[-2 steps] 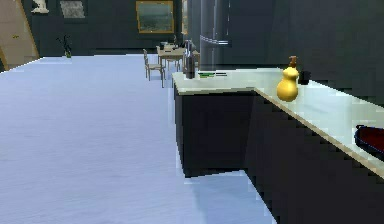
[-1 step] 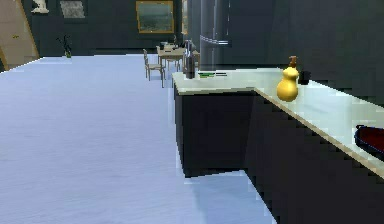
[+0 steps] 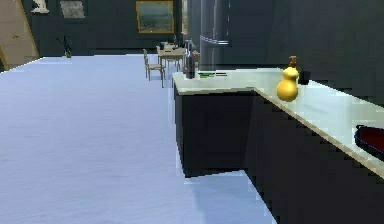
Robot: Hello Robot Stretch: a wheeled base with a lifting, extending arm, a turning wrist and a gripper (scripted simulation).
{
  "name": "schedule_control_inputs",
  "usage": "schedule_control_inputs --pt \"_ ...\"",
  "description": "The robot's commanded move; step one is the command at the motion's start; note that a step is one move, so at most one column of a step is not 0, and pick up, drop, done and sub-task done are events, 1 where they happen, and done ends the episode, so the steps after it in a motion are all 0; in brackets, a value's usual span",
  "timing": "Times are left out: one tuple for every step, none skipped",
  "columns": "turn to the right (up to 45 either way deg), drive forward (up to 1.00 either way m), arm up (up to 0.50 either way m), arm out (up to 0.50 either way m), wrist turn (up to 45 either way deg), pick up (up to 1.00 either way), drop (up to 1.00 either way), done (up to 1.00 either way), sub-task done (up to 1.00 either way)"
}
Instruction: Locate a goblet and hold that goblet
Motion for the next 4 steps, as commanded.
schedule_control_inputs --pt "0.0 0.0 0.0 0.0 45.0 0.0 0.0 0.0 0.0" --pt "0.0 0.0 0.0 0.0 45.0 0.0 0.0 0.0 0.0" --pt "0.0 0.0 0.0 0.0 45.0 0.0 0.0 0.0 0.0" --pt "0.0 0.0 0.0 0.0 18.0 0.0 0.0 0.0 0.0"
